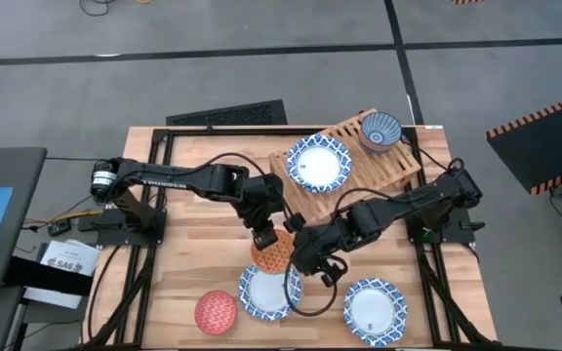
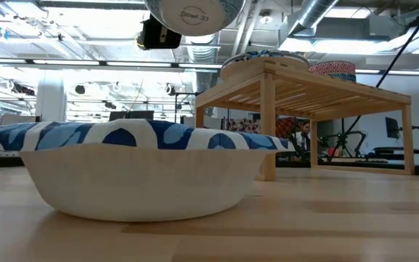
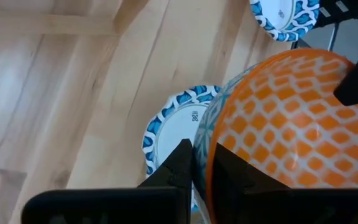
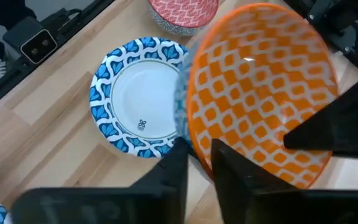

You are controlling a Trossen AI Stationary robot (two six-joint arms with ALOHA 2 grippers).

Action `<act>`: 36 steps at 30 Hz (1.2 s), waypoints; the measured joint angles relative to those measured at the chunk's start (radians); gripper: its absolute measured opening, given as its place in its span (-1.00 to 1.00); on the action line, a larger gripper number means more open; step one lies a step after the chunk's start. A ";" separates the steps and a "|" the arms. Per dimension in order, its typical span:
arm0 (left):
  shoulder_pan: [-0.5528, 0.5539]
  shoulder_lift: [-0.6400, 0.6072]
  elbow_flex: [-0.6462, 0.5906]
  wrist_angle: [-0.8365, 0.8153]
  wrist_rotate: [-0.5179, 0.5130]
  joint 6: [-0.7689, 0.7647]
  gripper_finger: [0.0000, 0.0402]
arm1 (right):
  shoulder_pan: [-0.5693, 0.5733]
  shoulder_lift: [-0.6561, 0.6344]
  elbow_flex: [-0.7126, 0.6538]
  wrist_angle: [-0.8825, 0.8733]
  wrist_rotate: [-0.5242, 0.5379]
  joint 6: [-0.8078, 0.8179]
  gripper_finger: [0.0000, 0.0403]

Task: Place and stack bowls onto a shelf
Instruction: Stack the orange pattern bowl on top of the blue pattern bowl on the shelf

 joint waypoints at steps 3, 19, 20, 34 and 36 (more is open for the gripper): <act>0.000 0.000 0.000 0.008 -0.008 0.003 -0.91 | -0.007 0.000 0.000 0.006 -0.001 -0.003 -0.79; 0.010 0.000 0.000 0.024 -0.075 0.076 -0.66 | -0.013 0.002 0.010 -0.006 0.031 -0.011 -0.89; 0.011 0.000 0.000 0.032 -0.068 0.076 -0.61 | -0.013 0.003 0.020 -0.013 0.030 -0.009 -0.89; 0.014 -0.001 0.002 0.043 0.051 0.048 -0.11 | -0.036 0.004 0.080 -0.057 0.021 0.020 -0.91; 0.017 -0.001 0.002 0.047 0.051 0.045 -0.09 | -0.031 -0.004 0.080 -0.057 0.022 0.035 -0.91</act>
